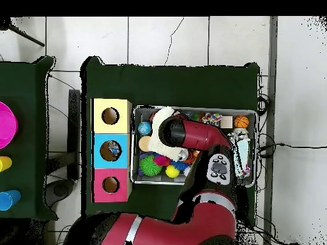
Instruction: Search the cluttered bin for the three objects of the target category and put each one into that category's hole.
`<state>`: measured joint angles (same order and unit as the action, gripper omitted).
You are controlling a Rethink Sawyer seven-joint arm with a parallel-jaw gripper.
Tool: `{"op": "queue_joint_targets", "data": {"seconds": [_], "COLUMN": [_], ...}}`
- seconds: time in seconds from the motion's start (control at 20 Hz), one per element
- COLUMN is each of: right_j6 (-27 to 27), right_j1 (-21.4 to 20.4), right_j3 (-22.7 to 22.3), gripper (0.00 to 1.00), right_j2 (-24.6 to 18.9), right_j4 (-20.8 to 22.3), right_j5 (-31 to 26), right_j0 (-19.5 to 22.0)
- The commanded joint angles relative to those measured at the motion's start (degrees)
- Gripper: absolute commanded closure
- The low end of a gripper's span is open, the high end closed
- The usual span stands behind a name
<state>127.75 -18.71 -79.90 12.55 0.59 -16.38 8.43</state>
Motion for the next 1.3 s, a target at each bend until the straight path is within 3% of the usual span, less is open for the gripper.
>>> {"op": "queue_joint_targets", "data": {"seconds": [0.05,0.45,0.8,0.85,1.1,1.3], "right_j6": [1.76,4.08,3.94,4.2,2.73,4.37], "right_j1": [-1.16,-0.15,5.25,5.38,4.97,5.5], "right_j3": [-3.03,-1.53,3.83,3.69,3.51,3.77], "gripper": [0.0,0.0,0.0,1.0,1.0,1.0], "right_j2": [-7.84,-3.87,-2.44,-2.83,-7.04,-4.95], "right_j4": [2.33,3.67,4.01,3.95,3.94,3.22], "right_j5": [3.81,8.89,11.38,11.79,9.61,8.69], "right_j0": [2.23,0.96,0.69,0.98,3.35,1.39]}}
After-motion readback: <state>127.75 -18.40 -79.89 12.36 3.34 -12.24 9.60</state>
